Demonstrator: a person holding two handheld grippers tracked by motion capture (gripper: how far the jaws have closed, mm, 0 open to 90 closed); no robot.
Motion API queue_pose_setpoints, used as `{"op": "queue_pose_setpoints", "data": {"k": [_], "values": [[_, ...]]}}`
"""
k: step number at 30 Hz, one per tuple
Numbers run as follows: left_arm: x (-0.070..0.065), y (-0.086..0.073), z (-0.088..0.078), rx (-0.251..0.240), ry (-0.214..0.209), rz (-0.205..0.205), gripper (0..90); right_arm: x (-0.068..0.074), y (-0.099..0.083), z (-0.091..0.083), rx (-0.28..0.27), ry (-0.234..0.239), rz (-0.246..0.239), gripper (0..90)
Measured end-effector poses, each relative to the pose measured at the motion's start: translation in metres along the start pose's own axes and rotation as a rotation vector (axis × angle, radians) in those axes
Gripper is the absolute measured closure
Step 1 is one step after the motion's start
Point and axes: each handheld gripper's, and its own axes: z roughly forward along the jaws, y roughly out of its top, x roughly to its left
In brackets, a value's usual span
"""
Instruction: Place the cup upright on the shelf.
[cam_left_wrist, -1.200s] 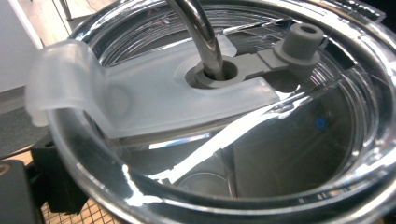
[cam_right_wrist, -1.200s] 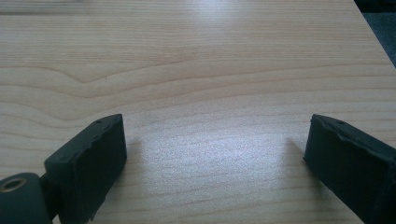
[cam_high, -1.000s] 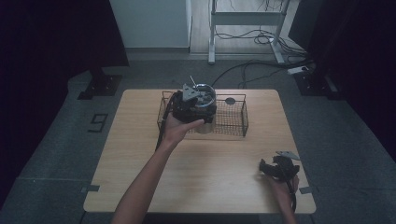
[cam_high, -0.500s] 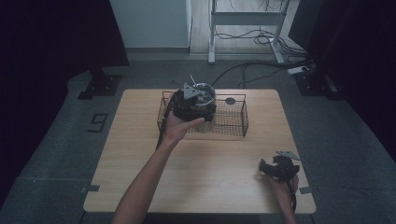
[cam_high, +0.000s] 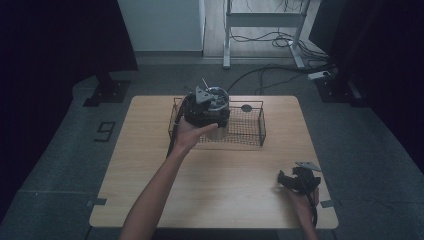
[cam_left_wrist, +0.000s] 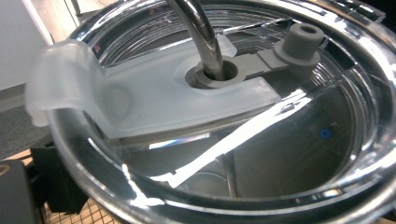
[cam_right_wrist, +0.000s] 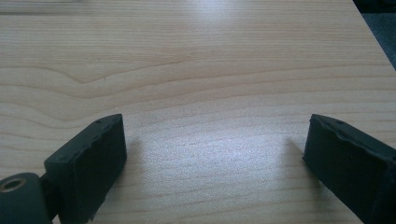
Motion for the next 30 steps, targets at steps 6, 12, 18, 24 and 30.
{"op": "queue_pose_setpoints", "data": {"k": [6,12,18,24,30], "values": [[0.0014,-0.0001,0.0019,0.007,0.005,0.001,4.2,0.0000,0.0000,0.0000,-0.001,0.000,0.000,5.5],[0.0035,0.0022,0.0012,0.003,0.009,-0.002,4.2,0.0000,0.0000,0.0000,0.000,0.000,0.000,5.6],[0.0034,0.0036,0.0033,0.008,0.016,0.004,4.3,-0.0001,0.0000,0.0000,0.000,0.000,-0.001,5.5],[0.0009,0.0059,0.0068,0.017,0.022,0.017,4.2,0.0000,0.0000,0.0001,-0.001,0.000,0.000,5.6],[-0.0022,0.0074,0.0088,0.018,0.025,0.023,4.3,0.0000,0.0000,0.0000,-0.001,0.000,0.000,5.6]]}}
